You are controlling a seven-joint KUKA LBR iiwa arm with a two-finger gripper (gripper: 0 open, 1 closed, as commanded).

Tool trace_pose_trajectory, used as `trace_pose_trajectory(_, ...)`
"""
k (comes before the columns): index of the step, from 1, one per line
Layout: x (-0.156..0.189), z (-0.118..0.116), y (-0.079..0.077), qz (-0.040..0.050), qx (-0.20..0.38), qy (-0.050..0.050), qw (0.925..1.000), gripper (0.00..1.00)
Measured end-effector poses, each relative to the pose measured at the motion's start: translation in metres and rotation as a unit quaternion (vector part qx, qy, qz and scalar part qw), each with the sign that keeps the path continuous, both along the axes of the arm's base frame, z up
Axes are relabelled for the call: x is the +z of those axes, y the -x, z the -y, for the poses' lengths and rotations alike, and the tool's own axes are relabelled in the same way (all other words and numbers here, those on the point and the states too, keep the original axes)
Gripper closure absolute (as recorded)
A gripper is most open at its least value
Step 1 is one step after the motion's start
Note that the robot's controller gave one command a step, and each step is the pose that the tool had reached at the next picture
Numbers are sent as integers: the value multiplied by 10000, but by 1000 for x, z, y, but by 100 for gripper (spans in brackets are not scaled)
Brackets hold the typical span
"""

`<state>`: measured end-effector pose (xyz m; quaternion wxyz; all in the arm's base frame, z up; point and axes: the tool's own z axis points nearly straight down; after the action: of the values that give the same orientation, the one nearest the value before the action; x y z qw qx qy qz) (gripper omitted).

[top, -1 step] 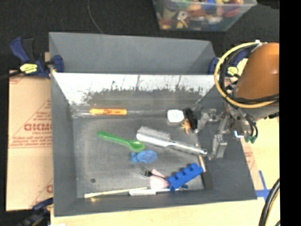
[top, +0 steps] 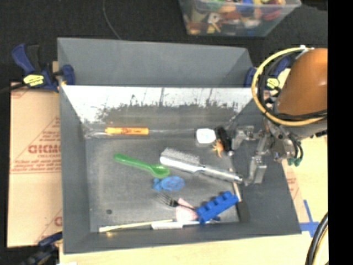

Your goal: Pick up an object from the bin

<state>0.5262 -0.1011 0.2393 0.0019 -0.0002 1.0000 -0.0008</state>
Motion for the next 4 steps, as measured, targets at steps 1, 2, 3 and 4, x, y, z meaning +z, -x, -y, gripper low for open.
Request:
trace_pose_trajectory(1,-83,3,17,9,1216,9,9926,0)
trace_pose_trajectory(2,-79,-10,54,10,2049,15,9788,0)
trace_pose_trajectory(3,-106,-3,47,-10,3378,16,9412,0)
trace_pose_trajectory(4,-170,-18,41,22,4130,24,9107,0)
